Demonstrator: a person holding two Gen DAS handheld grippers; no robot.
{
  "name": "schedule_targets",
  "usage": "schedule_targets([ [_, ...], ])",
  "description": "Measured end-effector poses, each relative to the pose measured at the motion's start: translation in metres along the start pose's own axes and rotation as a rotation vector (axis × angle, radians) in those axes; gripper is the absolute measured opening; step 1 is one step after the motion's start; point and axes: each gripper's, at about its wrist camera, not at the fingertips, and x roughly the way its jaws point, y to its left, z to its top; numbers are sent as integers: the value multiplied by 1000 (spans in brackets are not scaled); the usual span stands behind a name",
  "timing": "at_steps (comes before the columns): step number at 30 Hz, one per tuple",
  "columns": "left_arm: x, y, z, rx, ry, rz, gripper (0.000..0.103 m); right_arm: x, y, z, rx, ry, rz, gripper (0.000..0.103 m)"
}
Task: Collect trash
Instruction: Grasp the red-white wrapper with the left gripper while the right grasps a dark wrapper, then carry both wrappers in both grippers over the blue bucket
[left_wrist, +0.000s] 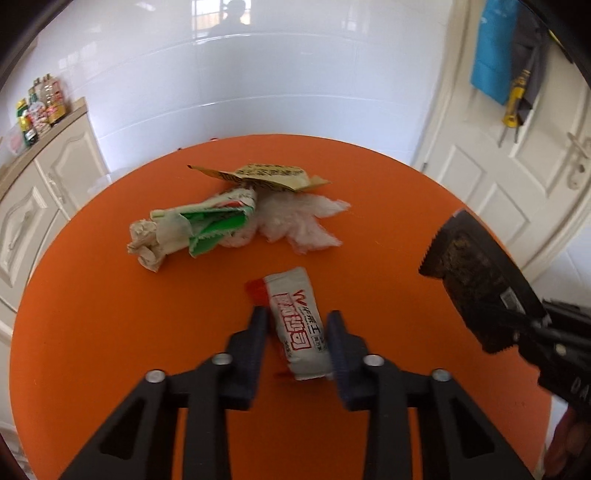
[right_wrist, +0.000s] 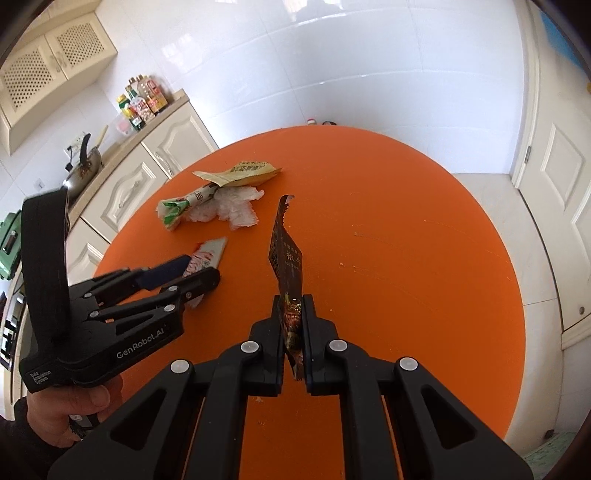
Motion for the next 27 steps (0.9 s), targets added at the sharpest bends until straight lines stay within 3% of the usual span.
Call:
schedule_targets([
  [4, -8, 20, -9, -40, 18, -116, 12, -9, 1, -5, 8, -15, 11, 7],
  [6, -15, 26, -17, -12, 8, -93, 11, -11, 2, -8, 10, -18, 10, 7],
  [11, -34, 20, -27, 9, -17, -116, 10, -24, 5, -16, 17, -36, 12, 7],
  [15, -52, 1, -28, 30, -60, -117, 10, -40, 8, -19, 17, -61, 5, 7],
  [22, -97, -25, -31, 82, -158, -139, 10, -89, 6, -29, 30, -151, -27, 7],
  [27, -123, -56, -36, 147, -204, -199, 10, -131, -3, -41, 53, -216, -70, 7],
])
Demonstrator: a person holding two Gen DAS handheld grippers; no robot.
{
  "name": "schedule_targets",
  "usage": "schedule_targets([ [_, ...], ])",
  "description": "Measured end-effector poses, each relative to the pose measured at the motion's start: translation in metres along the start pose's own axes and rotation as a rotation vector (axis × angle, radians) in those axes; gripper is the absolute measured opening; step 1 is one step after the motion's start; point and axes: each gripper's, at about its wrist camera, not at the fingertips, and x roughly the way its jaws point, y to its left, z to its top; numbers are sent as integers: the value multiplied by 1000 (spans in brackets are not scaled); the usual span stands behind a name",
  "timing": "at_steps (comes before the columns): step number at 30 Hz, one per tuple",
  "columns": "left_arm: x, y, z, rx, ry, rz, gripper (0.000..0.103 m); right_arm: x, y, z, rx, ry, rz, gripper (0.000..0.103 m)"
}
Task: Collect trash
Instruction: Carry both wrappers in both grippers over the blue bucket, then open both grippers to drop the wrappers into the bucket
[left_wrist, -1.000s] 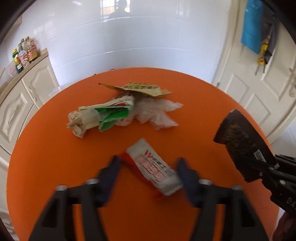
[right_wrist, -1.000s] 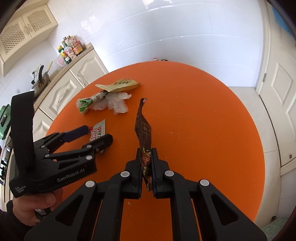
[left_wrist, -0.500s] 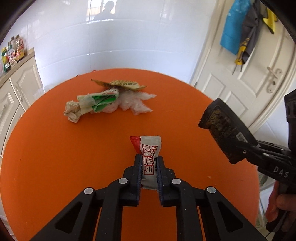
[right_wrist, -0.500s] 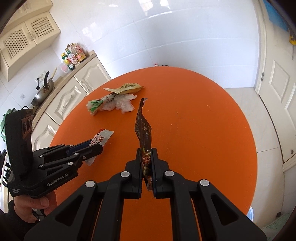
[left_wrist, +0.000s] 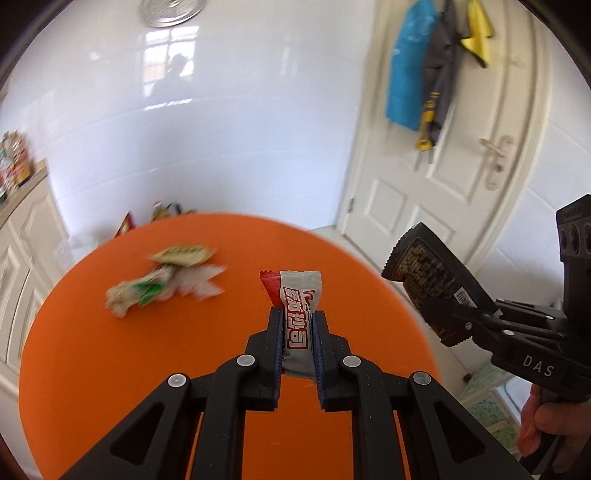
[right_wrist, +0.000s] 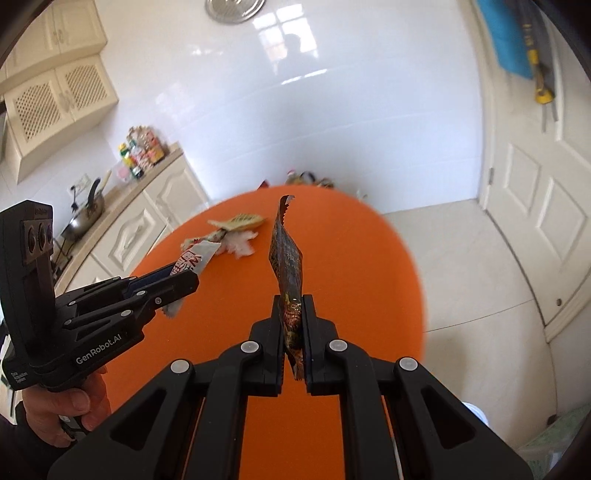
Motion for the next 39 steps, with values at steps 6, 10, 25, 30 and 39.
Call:
schedule_targets([
  [6, -16, -53, 4, 85, -34, -113, 10, -60, -31, -11, 52, -73, -104, 7],
  [10, -13, -90, 4, 130, -30, -199, 10, -101, -60, -31, 111, -108, -198, 7],
  [25, 72, -200, -40, 281, 231, -394, 11, -136, -179, -130, 379, -24, -369, 7],
  [30, 125, -218, -59, 286, 388, -412, 11, -108, -219, -165, 466, 58, -370, 7],
  [39, 222, -242, -30, 273, 517, -316, 67, -57, -284, -219, 650, 179, -357, 16],
])
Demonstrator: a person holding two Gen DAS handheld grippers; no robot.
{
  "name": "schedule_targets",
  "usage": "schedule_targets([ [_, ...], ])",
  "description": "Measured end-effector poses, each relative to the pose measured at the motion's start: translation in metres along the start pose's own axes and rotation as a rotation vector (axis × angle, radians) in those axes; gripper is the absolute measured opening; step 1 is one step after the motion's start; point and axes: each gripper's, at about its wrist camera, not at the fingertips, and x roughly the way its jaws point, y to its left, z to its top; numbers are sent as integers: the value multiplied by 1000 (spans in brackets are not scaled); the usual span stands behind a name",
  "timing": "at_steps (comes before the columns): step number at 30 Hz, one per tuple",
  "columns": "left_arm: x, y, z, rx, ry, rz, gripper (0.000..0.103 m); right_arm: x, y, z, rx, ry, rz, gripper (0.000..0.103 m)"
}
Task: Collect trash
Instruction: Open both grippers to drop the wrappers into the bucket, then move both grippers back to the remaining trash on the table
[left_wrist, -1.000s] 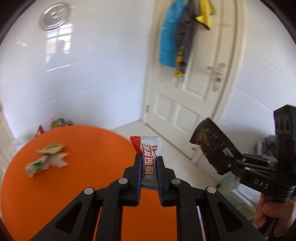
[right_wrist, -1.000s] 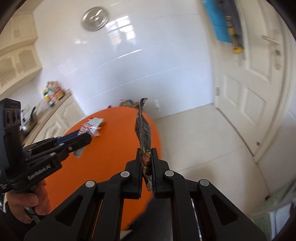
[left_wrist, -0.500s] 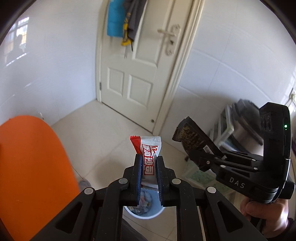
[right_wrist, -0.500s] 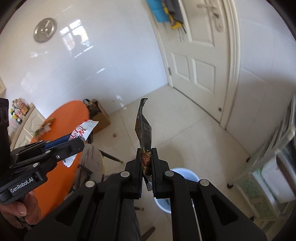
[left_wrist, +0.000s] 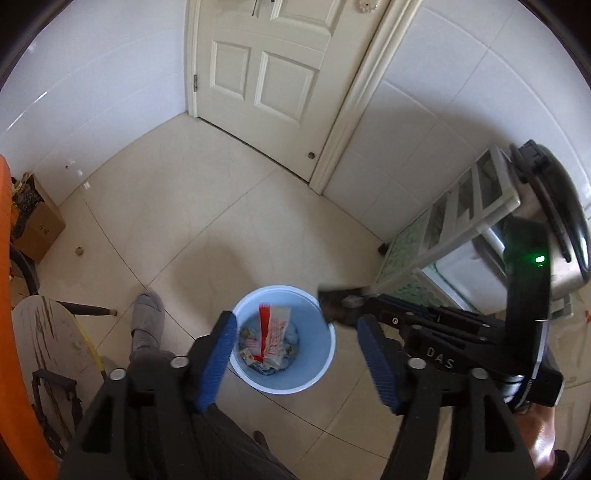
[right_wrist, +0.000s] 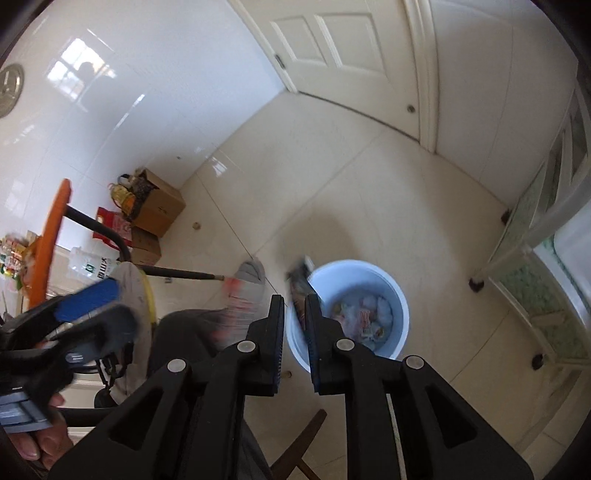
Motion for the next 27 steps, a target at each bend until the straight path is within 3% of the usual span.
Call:
schedule_targets([
  [1, 1, -3, 6, 0, 0, 10, 71, 3, -2, 0, 7, 8, -5, 21],
  [2, 0, -1, 6, -1, -1, 21, 76, 6, -3, 1, 14, 13, -9, 42],
  [3, -2, 1, 10, -3, -10, 42, 79, 6, -5, 1, 24, 12, -14, 70],
  [5, -6, -8, 7, 0, -26, 71, 84, 2, -5, 0, 39, -12, -31, 97],
  [6, -11, -9, 3, 1, -30, 86, 85, 0, -4, 0, 41, -24, -36, 101],
  [9, -20, -16, 5, 15, -48, 131, 85, -5, -2, 1, 44, -38, -74, 103],
  [16, -57, -40, -24, 19, -146, 174, 87, -33, 22, 6, 15, -102, -82, 103],
  [27, -170, 0, -89, -74, -358, 210, 93, -85, 112, 19, -144, -214, -39, 103],
])
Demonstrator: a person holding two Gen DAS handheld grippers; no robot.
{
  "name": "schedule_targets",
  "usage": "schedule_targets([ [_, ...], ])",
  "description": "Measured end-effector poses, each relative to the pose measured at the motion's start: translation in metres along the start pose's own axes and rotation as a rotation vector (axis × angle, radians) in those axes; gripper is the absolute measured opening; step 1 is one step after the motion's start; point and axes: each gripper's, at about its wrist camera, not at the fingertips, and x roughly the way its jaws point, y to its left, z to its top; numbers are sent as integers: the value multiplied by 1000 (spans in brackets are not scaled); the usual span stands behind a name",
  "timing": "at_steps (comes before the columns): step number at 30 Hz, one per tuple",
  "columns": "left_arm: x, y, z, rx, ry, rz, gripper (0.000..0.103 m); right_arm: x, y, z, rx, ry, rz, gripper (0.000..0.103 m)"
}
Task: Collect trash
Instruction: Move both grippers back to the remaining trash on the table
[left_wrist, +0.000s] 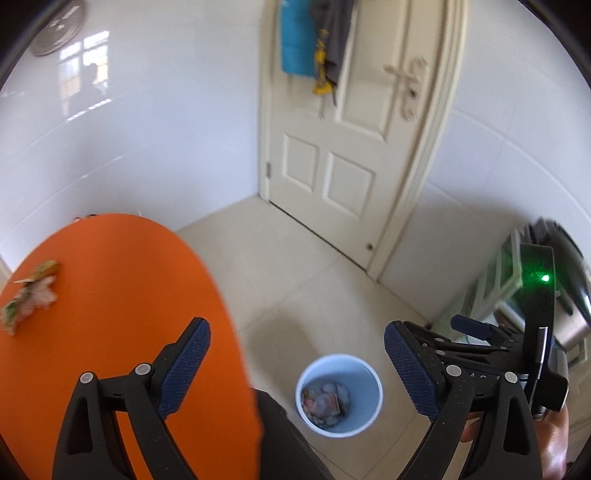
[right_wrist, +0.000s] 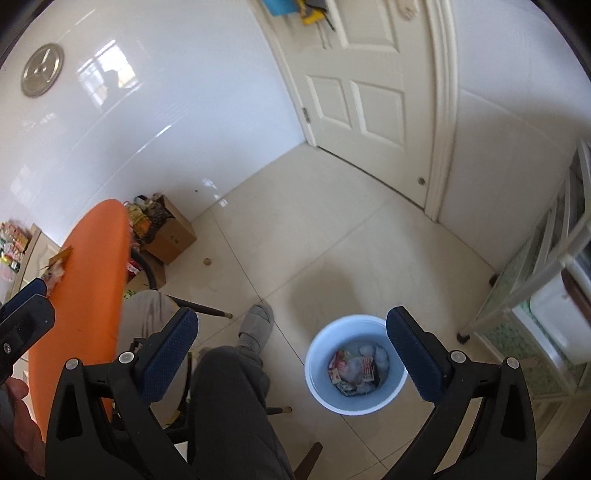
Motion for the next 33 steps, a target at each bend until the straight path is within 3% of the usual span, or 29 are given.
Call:
schedule_targets([
  [16, -139, 96, -56, -200, -200, 225, 99, -52, 152, 28, -239, -128, 156, 103],
  [25, -198, 143, -100, -337, -245, 361, 100, -55, 243, 25, -402, -142, 272, 103],
  [33, -219, 177, -123, -422, -250, 444, 100, -35, 310, 19, -519, -104, 350, 103],
])
